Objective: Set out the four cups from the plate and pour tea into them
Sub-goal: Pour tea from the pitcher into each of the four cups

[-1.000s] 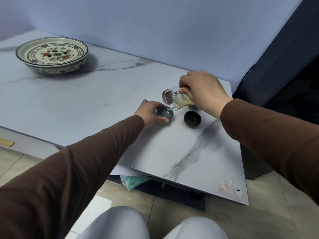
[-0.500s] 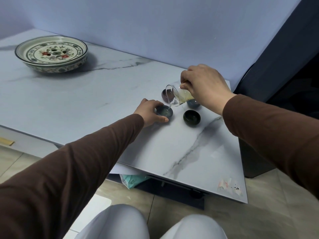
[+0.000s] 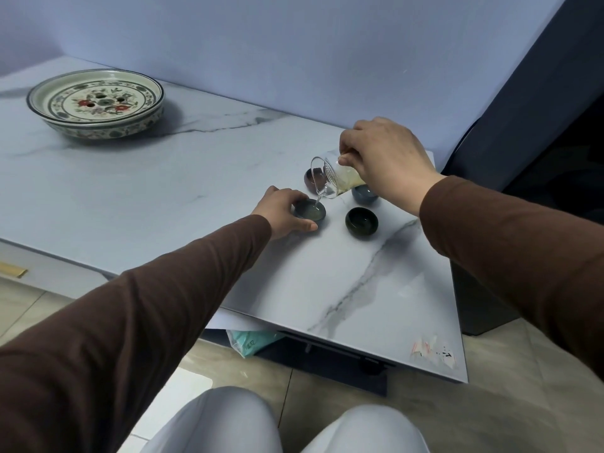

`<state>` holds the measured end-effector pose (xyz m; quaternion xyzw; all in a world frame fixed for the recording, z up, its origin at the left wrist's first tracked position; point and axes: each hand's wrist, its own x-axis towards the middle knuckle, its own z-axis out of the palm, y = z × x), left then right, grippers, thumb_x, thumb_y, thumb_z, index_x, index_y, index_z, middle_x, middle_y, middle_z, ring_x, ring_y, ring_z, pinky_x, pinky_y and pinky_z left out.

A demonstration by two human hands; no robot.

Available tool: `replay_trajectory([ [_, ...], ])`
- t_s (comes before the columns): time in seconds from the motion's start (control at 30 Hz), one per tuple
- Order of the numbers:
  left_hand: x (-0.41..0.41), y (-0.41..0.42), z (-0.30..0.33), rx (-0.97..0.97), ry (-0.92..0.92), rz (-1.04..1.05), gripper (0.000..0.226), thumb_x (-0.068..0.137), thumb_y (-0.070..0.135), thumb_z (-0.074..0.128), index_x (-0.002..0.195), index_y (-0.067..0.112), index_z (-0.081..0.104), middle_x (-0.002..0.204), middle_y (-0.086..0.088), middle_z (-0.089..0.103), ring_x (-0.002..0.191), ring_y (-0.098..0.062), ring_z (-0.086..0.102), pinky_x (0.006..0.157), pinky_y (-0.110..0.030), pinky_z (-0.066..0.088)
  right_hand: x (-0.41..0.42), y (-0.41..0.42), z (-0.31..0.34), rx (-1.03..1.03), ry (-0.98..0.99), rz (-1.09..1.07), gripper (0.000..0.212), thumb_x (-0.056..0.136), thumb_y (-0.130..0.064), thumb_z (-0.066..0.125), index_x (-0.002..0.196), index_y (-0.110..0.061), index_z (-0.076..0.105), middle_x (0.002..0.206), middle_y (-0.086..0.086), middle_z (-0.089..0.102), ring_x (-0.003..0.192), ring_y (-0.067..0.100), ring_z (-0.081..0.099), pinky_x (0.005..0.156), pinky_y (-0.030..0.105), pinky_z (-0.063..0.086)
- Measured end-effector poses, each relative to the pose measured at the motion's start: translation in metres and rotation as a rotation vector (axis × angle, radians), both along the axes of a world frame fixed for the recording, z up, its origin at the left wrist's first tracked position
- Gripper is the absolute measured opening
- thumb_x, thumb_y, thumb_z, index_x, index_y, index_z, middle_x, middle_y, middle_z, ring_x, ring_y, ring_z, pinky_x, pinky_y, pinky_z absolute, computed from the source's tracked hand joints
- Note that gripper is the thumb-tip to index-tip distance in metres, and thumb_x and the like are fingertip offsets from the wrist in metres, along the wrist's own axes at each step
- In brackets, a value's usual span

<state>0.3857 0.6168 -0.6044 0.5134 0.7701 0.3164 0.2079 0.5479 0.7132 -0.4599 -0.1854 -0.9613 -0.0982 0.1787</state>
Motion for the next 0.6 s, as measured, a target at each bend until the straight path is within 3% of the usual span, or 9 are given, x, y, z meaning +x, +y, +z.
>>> replay_trajectory([
  [0.2, 0.001, 0.000, -0.001, -0.012, 0.001, 0.012, 0.064, 0.067, 0.047, 0.080, 0.125, 0.028, 0.059, 0.115, 0.004, 0.063, 0.118, -0.019, 0.038, 0.092, -0.029, 0.035, 0.012, 0.006, -0.008, -0.147, 0.050, -0.098, 0.017, 0.094, -0.032, 0.059, 0.093, -0.016, 0.066, 0.094, 0.004, 0.066, 0.096, 0.029, 0.057, 0.075, 0.035, 0.040],
  [0.33, 0.002, 0.001, -0.002, -0.028, -0.007, 0.025, 0.068, 0.068, 0.047, 0.079, 0.129, 0.028, 0.056, 0.119, 0.004, 0.062, 0.118, -0.018, 0.038, 0.093, -0.027, 0.034, 0.027, 0.016, -0.021, -0.443, 0.190, -0.280, 0.015, 0.091, -0.035, 0.061, 0.090, -0.023, 0.070, 0.089, -0.003, 0.070, 0.091, 0.021, 0.061, 0.075, 0.031, 0.042],
  [0.43, 0.002, 0.002, 0.000, -0.059, 0.021, 0.022, 0.077, 0.069, 0.049, 0.078, 0.136, 0.024, 0.050, 0.128, 0.002, 0.058, 0.123, -0.020, 0.036, 0.101, -0.031, 0.035, 0.038, 0.025, -0.033, -0.722, 0.328, -0.381, 0.013, 0.090, -0.036, 0.064, 0.086, -0.025, 0.071, 0.086, -0.005, 0.070, 0.087, 0.017, 0.062, 0.076, 0.032, 0.045],
  [0.53, 0.004, 0.002, 0.006, -0.076, 0.062, 0.002, 0.087, 0.067, 0.051, 0.080, 0.141, 0.023, 0.043, 0.131, -0.001, 0.051, 0.126, -0.023, 0.034, 0.104, -0.034, 0.034, 0.050, 0.035, -0.041, -0.960, 0.467, -0.403, 0.015, 0.092, -0.030, 0.065, 0.079, -0.024, 0.070, 0.090, -0.001, 0.072, 0.088, 0.018, 0.061, 0.079, 0.035, 0.048],
  [0.6, 0.003, 0.006, 0.013, -0.017, 0.063, 0.005, 0.084, 0.066, 0.050, 0.080, 0.137, 0.024, 0.044, 0.129, 0.000, 0.049, 0.124, -0.021, 0.034, 0.101, -0.031, 0.034, 0.058, 0.042, -0.041, -1.036, 0.536, -0.401, 0.016, 0.093, -0.027, 0.064, 0.079, -0.022, 0.070, 0.096, 0.006, 0.072, 0.087, 0.016, 0.060, 0.074, 0.030, 0.047],
])
